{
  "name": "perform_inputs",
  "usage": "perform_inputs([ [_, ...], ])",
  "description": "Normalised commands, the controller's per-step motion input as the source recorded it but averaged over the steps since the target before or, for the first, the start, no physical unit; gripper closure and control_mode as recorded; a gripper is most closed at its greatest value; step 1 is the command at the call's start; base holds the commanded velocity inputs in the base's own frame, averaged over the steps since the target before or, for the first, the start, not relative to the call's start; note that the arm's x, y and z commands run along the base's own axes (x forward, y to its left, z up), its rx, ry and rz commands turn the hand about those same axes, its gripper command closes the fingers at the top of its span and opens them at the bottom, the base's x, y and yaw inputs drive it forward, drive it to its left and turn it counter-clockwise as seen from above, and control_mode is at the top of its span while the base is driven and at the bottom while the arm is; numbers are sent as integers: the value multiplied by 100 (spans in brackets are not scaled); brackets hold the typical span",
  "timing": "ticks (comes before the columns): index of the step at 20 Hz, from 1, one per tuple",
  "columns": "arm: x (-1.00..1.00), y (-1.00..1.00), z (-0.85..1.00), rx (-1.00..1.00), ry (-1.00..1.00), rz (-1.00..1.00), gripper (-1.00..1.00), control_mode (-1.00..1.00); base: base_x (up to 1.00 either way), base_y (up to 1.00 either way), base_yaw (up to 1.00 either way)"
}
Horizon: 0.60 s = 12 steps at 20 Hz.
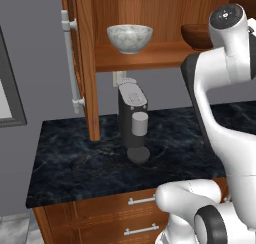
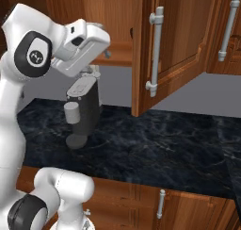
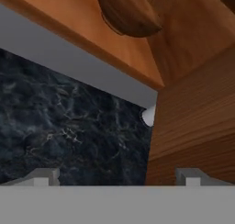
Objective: Move the bowls from the cabinet to the plates on the dining table.
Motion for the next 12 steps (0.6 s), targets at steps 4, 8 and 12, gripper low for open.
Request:
perform_inputs([
  [4, 0, -48, 0, -11, 0, -12, -100, -100, 0, 0, 0],
  [8, 8, -36, 0, -11, 0, -8, -100, -100, 0, 0, 0],
  [12, 43, 0, 0, -12, 0, 0, -100, -100, 0, 0, 0],
])
